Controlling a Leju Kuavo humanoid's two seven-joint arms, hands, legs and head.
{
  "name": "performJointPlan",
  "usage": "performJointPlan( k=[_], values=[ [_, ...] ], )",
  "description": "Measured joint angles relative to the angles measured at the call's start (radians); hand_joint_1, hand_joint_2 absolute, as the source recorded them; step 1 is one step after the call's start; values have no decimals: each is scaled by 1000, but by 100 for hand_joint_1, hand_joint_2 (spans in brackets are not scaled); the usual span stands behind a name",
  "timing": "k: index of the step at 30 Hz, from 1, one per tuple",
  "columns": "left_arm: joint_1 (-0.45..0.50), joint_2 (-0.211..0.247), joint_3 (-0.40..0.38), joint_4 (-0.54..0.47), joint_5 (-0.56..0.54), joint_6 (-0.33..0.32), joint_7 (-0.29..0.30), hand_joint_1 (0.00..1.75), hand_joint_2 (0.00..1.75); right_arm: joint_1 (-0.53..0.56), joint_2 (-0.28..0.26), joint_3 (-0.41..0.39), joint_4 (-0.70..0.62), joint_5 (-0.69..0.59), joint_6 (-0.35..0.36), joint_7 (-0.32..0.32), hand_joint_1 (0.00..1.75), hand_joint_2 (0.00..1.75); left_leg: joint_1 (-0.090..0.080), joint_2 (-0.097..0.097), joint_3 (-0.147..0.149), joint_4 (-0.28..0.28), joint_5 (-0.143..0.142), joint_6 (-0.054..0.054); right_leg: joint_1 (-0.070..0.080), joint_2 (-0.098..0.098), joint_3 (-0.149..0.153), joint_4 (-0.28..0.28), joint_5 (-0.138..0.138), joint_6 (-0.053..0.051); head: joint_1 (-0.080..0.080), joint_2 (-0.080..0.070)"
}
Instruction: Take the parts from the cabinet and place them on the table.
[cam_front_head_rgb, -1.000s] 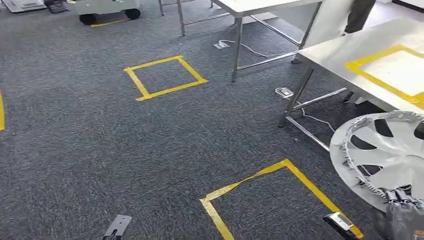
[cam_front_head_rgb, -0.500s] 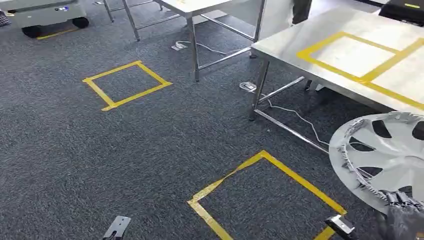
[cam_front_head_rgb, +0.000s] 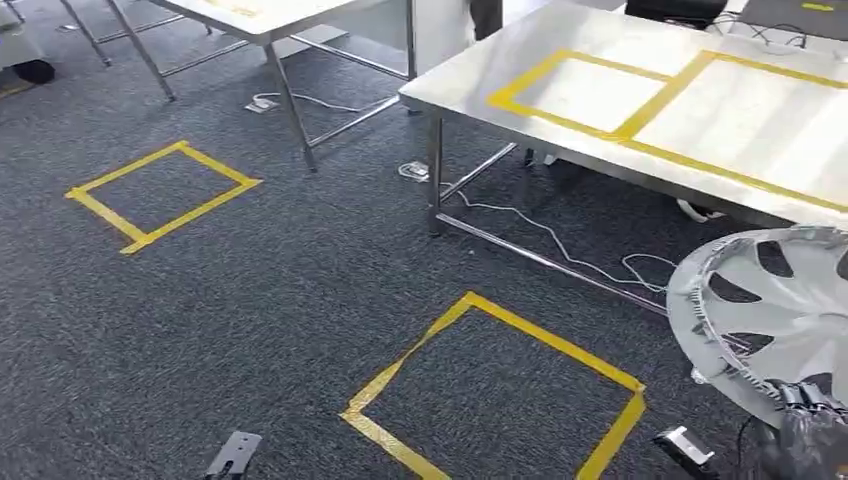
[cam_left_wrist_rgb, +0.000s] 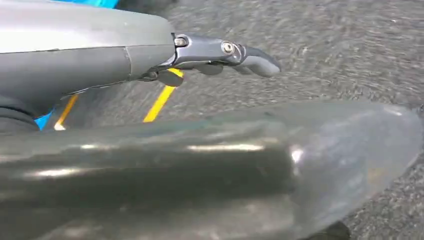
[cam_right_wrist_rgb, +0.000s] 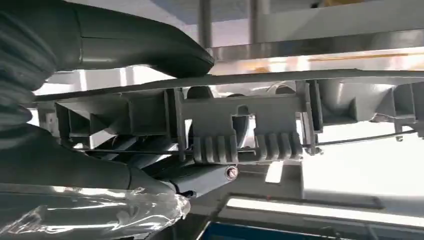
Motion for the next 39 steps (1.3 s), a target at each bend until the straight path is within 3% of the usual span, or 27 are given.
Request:
performJointPlan(
  k=[2,3,4,5,7,8,10,11,12,13,14,17,18,19,20,22,23,24,26,28,29,30,31,32,33,35,39],
  values=[
    [0,-1,0,0,2,-3,0,0,0,6,0,-1,0,0,0,-1,175,175,-4,23,1,0,2,17,-6,23,-6,-14,8,16,-1,0],
    [-1,-1,0,0,3,-3,0,0,0,8,0,-2,0,0,0,-1,175,175,2,41,1,-8,7,26,-6,10,-15,-4,5,16,-3,0],
    [-3,0,1,0,3,-3,-1,0,0,11,0,-2,0,0,0,-1,175,175,0,47,1,-8,8,30,3,-59,-27,26,-17,18,7,0],
    [-2,-1,0,0,3,-3,-2,0,0,7,0,-3,0,0,0,-3,175,175,-3,60,1,-8,7,38,3,-101,-57,91,-59,20,11,0],
    [2,-1,1,0,3,-3,-3,0,0,3,0,-1,0,1,0,-5,175,175,-9,88,1,-8,6,40,3,-128,-131,259,-136,23,9,0],
    [3,0,1,0,3,-4,-3,0,0,5,0,-1,0,2,0,-5,175,175,-10,102,1,-8,5,42,3,-129,-152,308,-149,24,10,0],
    [3,0,1,0,3,-4,-3,0,0,7,0,-1,0,2,1,-4,175,175,-11,124,4,-8,3,41,4,-130,-121,260,-108,22,10,0],
    [2,-1,1,0,2,-2,-2,0,0,8,0,-1,0,2,1,-2,175,175,-11,131,8,-8,0,38,4,-135,-73,176,-68,20,10,0],
    [1,-2,1,0,2,1,1,0,0,9,0,-2,0,3,1,-2,175,175,-11,143,12,-8,-3,34,4,-154,-13,72,-28,18,10,0],
    [1,-2,1,0,1,2,3,0,0,8,0,-4,-1,5,1,-2,175,175,-14,146,15,-7,-6,28,6,-177,22,8,-28,16,11,0],
    [0,-2,1,0,1,3,7,0,0,8,0,-4,-3,9,1,-2,175,175,-21,150,13,-2,-10,21,10,-167,34,2,-27,7,8,0],
    [-4,-2,1,0,5,4,13,0,0,14,0,-6,-7,21,1,-2,175,175,-17,162,16,-6,-4,8,15,-155,24,7,-26,-7,8,0],
    [-5,-2,1,0,4,5,16,0,0,14,0,-6,-7,23,1,-2,175,175,-17,162,14,-5,-10,0,9,-151,27,0,-21,-16,8,0],
    [-5,-2,1,0,4,5,16,0,0,14,0,-6,-7,24,1,-2,175,175,-14,132,9,13,-26,-6,7,-149,27,-1,-20,-20,6,0],
    [-5,-2,0,0,4,5,16,0,0,11,0,-6,-7,25,1,-2,175,175,-13,106,-17,70,-63,-10,4,-147,26,-2,-20,-26,6,0],
    [-3,-2,0,0,4,5,16,0,0,8,0,-4,-7,27,1,-2,175,175,-11,86,-100,240,-141,-16,4,-141,23,-2,-19,-31,6,0],
    [-1,-1,0,0,4,5,17,0,0,8,0,-4,-7,27,1,-2,175,175,-11,82,-135,306,-158,-17,4,-137,22,-2,-19,-31,6,0],
    [1,-1,1,0,4,5,17,0,0,7,0,-3,-7,29,1,-2,175,175,-11,82,-143,316,-146,-17,4,-132,22,-2,-19,-31,6,0],
    [2,1,1,0,4,5,18,0,0,4,0,0,-6,34,1,-2,175,175,-9,82,-97,213,-66,-14,3,-122,24,-1,-18,-29,6,0],
    [0,2,1,0,4,5,19,0,0,-1,1,3,-5,50,1,-2,175,175,-7,76,-13,42,10,-11,2,-113,25,-1,-17,-22,5,0],
    [-1,2,0,0,5,5,19,0,0,-4,1,3,-5,54,1,-1,175,175,-7,68,5,-6,3,-11,10,-108,19,8,-19,-14,5,0],
    [-2,2,0,0,4,4,23,0,0,-8,1,5,-4,62,1,1,175,175,-3,68,1,-6,6,-4,10,-106,13,7,-18,-13,10,0],
    [-1,2,0,0,5,4,25,0,0,-11,1,6,0,73,0,5,175,175,-4,68,-1,-7,7,-9,11,-105,12,7,-20,-33,6,0],
    [0,2,1,0,6,4,27,0,0,-14,1,8,3,78,0,7,175,175,-5,68,-1,-7,8,-7,11,-106,13,5,-17,-45,9,0],
    [1,2,1,0,6,4,27,0,0,-15,1,11,7,85,0,9,175,175,-7,68,-1,-7,9,-5,11,-106,15,1,-14,-44,8,0],
    [0,2,1,0,6,4,27,0,0,-22,1,17,13,92,0,11,175,175,-8,68,-2,-7,11,4,10,-108,19,-8,-7,-30,8,0],
    [0,5,1,0,6,3,30,0,0,-38,4,25,31,99,5,29,175,175,-9,68,-4,-6,12,9,8,-108,22,-17,-1,-5,8,0]
  ],
)
